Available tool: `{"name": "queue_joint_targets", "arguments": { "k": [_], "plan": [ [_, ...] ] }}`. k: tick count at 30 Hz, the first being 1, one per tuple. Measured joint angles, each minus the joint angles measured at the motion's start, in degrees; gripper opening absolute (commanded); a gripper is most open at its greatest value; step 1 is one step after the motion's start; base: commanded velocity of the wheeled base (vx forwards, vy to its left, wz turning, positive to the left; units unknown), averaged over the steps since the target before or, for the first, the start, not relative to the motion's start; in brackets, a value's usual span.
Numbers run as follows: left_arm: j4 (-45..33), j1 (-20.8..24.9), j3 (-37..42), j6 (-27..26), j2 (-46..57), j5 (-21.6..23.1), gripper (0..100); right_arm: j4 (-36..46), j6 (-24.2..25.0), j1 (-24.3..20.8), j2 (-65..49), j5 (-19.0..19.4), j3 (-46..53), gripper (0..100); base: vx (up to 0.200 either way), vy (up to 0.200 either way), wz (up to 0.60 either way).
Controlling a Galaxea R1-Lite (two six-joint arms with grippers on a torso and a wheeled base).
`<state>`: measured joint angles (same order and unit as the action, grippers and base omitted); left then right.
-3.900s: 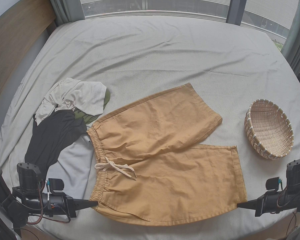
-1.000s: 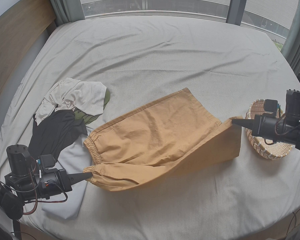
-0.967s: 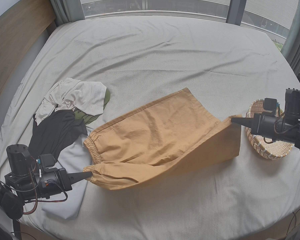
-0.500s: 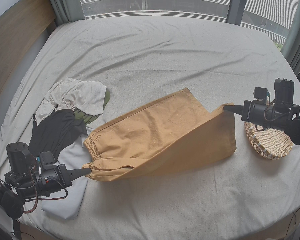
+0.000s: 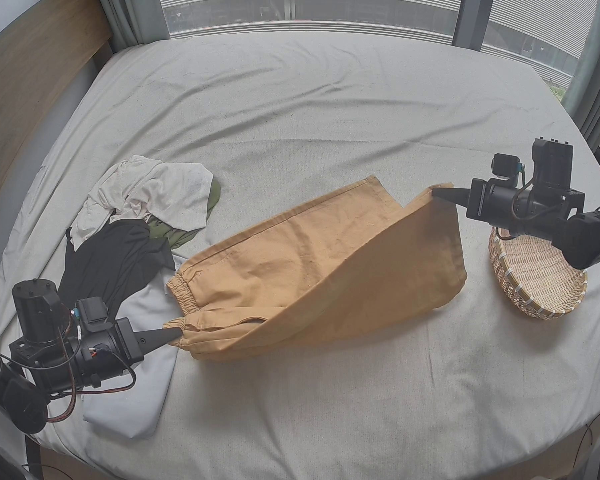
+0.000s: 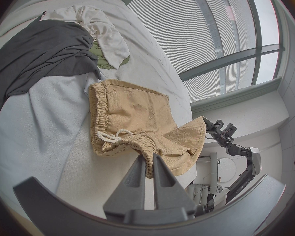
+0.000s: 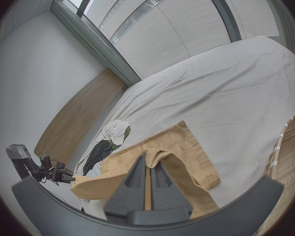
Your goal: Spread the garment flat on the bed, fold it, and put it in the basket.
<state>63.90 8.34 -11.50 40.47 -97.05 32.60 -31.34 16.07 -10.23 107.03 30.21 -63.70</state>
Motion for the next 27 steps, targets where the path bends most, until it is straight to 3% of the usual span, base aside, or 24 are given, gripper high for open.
{"name": "queue_joint_targets", "arguments": {
  "k": [27],
  "plan": [
    [-0.05,-0.57,-5.58,4.90,-3.58,-5.91,0,-0.29,0.10,-2.06,9.91,0.01,-13.56,0,0.000,0.000,0.00]
  ]
}}
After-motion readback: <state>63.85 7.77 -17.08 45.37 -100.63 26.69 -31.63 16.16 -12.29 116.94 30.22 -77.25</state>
